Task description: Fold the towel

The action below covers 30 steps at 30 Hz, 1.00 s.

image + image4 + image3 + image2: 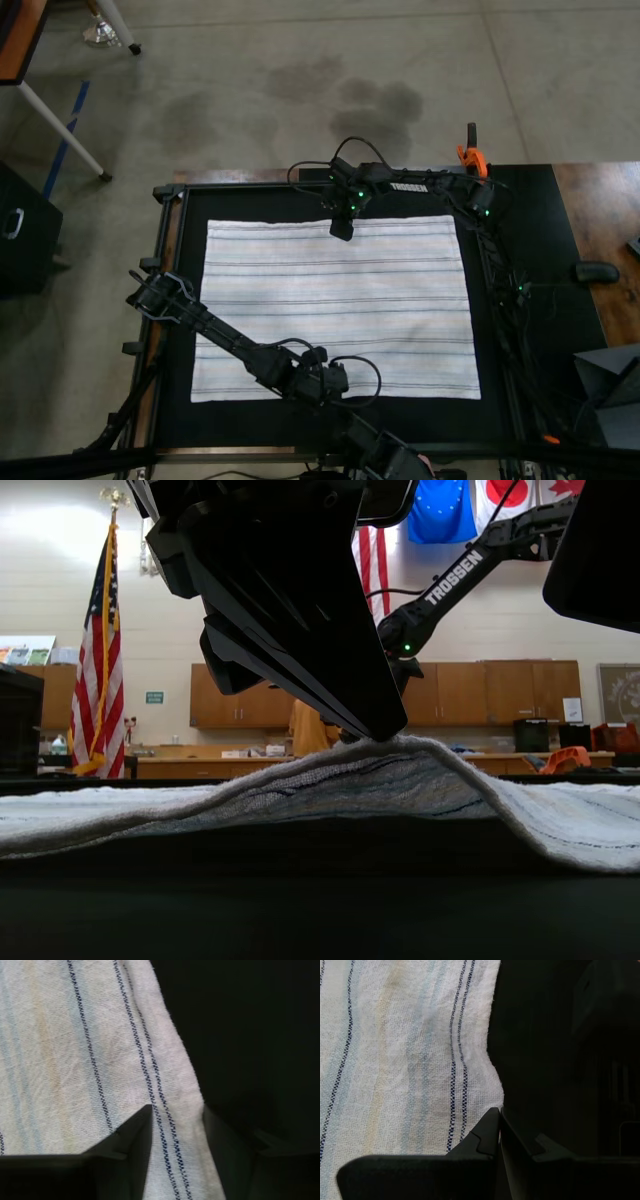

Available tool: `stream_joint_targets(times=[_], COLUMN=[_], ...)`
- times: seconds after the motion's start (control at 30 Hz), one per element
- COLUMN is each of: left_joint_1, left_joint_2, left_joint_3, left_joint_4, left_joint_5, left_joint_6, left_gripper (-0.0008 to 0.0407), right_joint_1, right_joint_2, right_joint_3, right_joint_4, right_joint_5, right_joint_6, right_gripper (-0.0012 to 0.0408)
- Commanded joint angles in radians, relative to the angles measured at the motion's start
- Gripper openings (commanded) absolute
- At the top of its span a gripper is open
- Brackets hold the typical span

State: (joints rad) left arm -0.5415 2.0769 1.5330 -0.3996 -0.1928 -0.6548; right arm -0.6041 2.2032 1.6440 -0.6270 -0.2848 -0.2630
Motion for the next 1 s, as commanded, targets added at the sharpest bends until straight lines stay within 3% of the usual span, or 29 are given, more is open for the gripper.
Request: stream_joint_targets(times=[0.0,0.1,0.23,0.4,0.63,0.97], left_joint_1=[0.000,0.000,0.000,0.000,0.000,0.000], left_joint_2=[0.000,0.000,0.002,0.000,-0.006,-0.063], left_joint_3=[0.000,0.000,0.000,0.000,0.000,0.000], left_joint_4=[0.000,0.000,0.000,0.000,0.000,-0.028], left_joint_5=[0.000,0.000,0.000,0.000,0.001,-0.004], left_joint_6=[-0.001,-0.001,-0.004,-0.007,-0.007,-0.007], left_gripper=[0.0000,0.0000,0.0000,0.0000,0.0000,0.0000], right_joint_1=[-0.002,-0.006,-0.008,-0.010,-0.011,-0.006], right_joint_2=[-0.004,-0.004,0.001,-0.002,-0.040,-0.054], right_joint_3=[0.000,0.000,0.000,0.000,0.011,0.187], right_joint_4=[-0.002,-0.001,-0.008,-0.047,-0.068,-0.265], right_joint_5=[0.001,0.001,0.000,0.000,0.001,0.001], right_joint_6=[0.005,-0.001,-0.003,-0.026,0.001,0.000], right_gripper=[0.0066,-0.0010,0.0030,-0.0008,0.0004,-0.0003])
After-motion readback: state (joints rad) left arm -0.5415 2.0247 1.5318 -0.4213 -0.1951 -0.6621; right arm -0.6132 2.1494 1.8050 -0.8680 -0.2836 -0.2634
